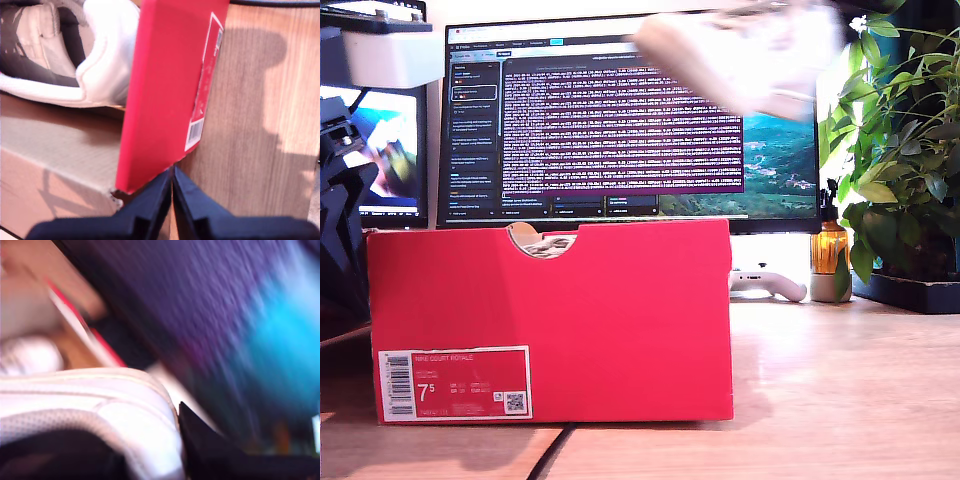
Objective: Pack the white shoes by picking the first shoe and placing it inside the red shoebox, left side, then picking and rotating the second shoe and placing it in the shoebox
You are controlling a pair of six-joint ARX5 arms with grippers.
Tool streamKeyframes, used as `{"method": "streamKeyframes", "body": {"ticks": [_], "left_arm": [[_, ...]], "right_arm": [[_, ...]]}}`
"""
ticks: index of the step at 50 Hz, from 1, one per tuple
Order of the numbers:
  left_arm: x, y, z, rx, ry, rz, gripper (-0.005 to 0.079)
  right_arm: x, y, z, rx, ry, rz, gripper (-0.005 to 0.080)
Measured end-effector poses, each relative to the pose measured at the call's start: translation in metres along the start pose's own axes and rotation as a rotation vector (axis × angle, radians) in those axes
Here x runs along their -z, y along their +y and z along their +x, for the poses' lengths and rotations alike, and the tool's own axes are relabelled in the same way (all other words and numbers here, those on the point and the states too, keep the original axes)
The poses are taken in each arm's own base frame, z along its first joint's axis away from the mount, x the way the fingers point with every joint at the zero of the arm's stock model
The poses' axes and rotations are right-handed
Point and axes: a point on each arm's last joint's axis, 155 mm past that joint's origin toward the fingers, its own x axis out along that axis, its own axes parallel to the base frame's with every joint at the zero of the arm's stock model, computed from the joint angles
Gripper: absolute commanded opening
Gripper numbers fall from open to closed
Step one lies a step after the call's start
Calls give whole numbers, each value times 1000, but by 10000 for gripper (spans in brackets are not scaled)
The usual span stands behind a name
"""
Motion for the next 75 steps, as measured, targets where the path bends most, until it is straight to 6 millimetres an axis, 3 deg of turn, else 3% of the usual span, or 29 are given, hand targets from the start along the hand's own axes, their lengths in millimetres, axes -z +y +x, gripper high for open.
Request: {"method": "streamKeyframes", "body": {"ticks": [8,21,28,42,58,75], "left_arm": [[0,0,0,0,0,0,-19],[0,0,0,0,0,0,-19],[0,0,0,1,-1,0,-19],[0,0,0,1,-1,0,-19],[0,0,0,1,-1,0,-19],[0,0,0,2,-2,0,-19]], "right_arm": [[-39,25,10,-18,-109,-138,-10],[-43,63,52,-84,-129,-314,-10],[-37,76,68,-111,-115,-350,-10],[-29,82,79,-130,-98,-355,-11],[18,103,111,-225,28,-328,-10],[27,105,116,-236,53,-343,-11]]}}
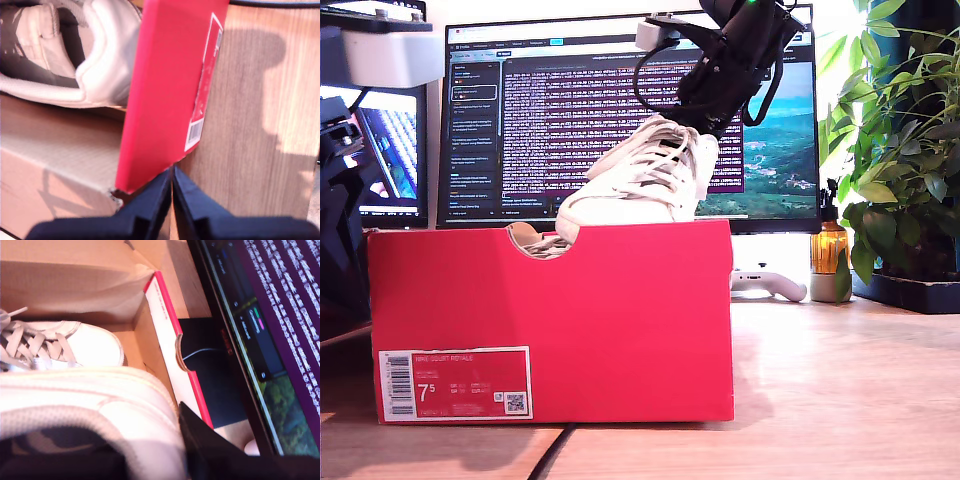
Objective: Pack the white shoes by picking the first shoe and placing it inside the red shoebox, left side, then picking and rotating the second shoe and placing it in the shoebox
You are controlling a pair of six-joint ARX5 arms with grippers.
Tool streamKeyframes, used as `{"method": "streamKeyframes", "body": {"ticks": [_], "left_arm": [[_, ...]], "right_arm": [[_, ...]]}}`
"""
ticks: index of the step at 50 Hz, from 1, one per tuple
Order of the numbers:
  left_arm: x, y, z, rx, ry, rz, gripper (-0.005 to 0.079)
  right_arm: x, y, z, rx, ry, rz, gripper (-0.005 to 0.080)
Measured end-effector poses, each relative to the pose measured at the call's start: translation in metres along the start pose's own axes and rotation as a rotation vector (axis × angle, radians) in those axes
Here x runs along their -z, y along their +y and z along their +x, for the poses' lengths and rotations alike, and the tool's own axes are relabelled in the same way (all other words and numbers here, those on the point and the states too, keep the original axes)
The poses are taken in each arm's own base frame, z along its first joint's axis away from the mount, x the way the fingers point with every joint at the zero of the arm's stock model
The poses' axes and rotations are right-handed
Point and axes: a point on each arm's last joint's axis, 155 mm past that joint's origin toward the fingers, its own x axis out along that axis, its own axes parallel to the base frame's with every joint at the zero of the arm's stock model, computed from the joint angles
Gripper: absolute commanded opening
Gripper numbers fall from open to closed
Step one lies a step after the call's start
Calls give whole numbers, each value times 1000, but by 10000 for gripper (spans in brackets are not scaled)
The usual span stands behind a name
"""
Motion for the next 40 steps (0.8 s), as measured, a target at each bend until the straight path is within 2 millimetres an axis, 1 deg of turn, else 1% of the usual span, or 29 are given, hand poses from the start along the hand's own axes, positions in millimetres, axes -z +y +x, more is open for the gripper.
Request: {"method": "streamKeyframes", "body": {"ticks": [5,12,16,29,40], "left_arm": [[0,0,0,0,0,0,-19],[0,0,0,0,0,0,-19],[0,0,0,0,1,0,-19],[0,0,0,0,0,0,-19],[0,0,0,0,0,0,-19]], "right_arm": [[2,1,5,-4,2,-12,-11],[13,8,23,-28,19,-27,-11],[15,10,31,-37,15,-40,-11],[19,9,30,-30,36,-114,-11],[23,3,30,-1,67,-161,-11]]}}
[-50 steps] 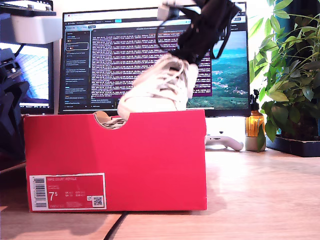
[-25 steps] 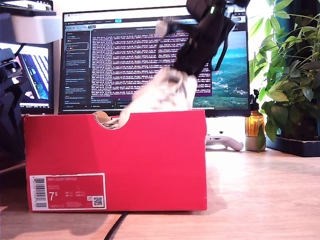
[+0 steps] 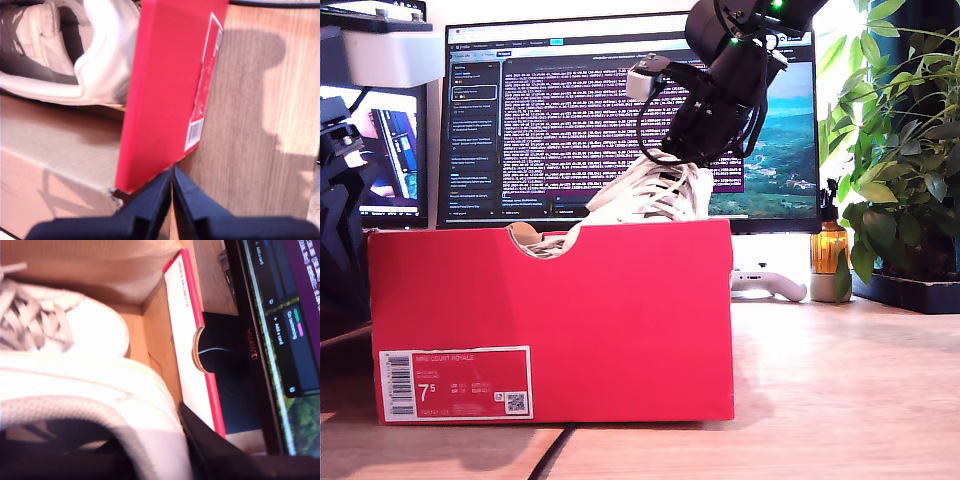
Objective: Pack the white shoes by picking the first shoe and placing it inside the red shoebox, left side, then picking and rotating the second shoe and placing it in the shoebox
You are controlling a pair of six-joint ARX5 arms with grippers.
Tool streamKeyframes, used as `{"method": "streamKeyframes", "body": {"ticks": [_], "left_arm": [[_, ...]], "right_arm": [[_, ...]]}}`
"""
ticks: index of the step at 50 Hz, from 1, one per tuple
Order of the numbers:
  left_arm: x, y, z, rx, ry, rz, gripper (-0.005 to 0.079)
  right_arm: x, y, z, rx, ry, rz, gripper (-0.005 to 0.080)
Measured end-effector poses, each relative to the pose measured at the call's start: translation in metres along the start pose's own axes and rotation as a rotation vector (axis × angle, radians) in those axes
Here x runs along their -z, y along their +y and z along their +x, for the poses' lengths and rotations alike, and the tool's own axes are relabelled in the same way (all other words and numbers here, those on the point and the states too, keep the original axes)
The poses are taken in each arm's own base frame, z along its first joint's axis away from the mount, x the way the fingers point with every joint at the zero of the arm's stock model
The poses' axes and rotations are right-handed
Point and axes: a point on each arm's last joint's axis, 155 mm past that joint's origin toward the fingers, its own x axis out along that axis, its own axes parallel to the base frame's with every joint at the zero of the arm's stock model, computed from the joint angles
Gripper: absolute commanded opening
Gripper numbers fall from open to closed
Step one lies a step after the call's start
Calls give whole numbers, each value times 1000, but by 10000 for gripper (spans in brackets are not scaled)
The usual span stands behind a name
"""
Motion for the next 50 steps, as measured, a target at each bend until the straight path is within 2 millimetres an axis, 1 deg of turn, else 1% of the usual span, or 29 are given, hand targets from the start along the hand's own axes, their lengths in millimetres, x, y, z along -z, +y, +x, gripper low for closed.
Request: {"method": "streamKeyframes", "body": {"ticks": [17,24,30,33,38,43,50], "left_arm": [[0,0,0,0,0,0,-19],[0,0,0,0,0,0,-19],[0,0,0,1,-1,0,-19],[-1,-2,0,8,-4,1,-19],[-1,-2,0,9,-5,4,-19],[-2,-3,0,9,-5,5,-19],[-2,-2,0,8,-6,5,-19]], "right_arm": [[10,-5,0,43,85,-126,-11],[16,-9,0,61,123,-144,-11],[26,-18,-2,100,180,-171,-11],[32,-22,-3,108,188,-167,-11],[36,-27,-5,117,192,-161,-11],[34,-25,-4,111,188,-155,-10],[24,-10,-1,62,159,-153,-11]]}}
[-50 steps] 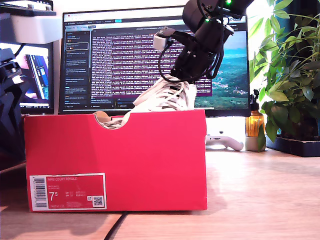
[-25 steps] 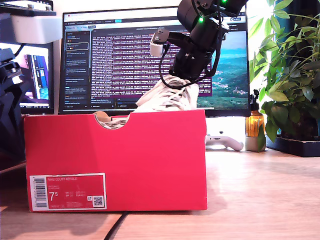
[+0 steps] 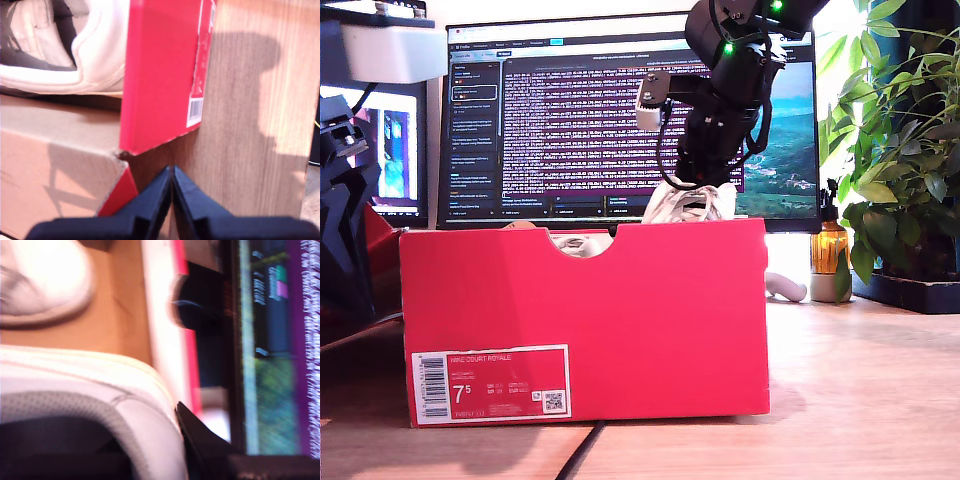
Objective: Pack the white shoes by picking the first shoe and placing it inside the red shoebox, left side, then picking and rotating the second shoe and placing it in the shoebox
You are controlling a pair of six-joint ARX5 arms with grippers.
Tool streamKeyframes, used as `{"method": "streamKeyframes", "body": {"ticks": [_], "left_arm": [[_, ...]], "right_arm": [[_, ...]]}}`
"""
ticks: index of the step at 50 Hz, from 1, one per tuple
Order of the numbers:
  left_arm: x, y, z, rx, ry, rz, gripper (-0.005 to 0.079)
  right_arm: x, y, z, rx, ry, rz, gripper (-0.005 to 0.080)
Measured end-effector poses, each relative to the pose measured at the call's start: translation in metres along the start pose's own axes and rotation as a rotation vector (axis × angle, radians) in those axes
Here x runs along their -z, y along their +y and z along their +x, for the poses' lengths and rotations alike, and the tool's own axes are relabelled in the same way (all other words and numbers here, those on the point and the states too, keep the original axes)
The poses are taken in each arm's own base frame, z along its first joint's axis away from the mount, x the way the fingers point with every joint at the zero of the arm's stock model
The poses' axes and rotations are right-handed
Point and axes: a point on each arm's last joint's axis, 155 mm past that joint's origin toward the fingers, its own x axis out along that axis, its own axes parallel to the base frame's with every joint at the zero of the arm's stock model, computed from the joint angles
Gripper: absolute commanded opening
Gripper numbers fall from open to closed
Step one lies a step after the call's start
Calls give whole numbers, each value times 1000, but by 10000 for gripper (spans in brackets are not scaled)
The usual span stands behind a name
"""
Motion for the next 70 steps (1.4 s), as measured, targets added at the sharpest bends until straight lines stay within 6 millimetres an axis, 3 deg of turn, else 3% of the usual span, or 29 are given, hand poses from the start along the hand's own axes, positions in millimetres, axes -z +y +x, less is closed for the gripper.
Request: {"method": "streamKeyframes", "body": {"ticks": [14,21,24,40,49,56,64,70], "left_arm": [[0,0,0,-1,-1,0,-19],[0,0,0,-1,-1,0,-19],[0,0,0,-1,-1,0,-19],[0,1,0,-2,-2,0,-19],[-1,0,0,-2,-2,-1,-19],[-4,-3,0,16,-20,0,-19],[-11,-6,0,37,-54,-1,-19],[-11,-7,0,42,-56,-1,-19]], "right_arm": [[-22,26,-1,-72,-15,-24,22],[-24,26,-1,-69,-18,-16,212],[-22,27,-1,-70,-8,-2,254],[-14,18,-1,-31,36,10,258],[-4,12,-3,8,112,18,224],[-12,-1,-14,45,133,92,-22],[-47,-19,-36,85,80,145,-13],[-60,-21,-52,95,74,373,-12]]}}
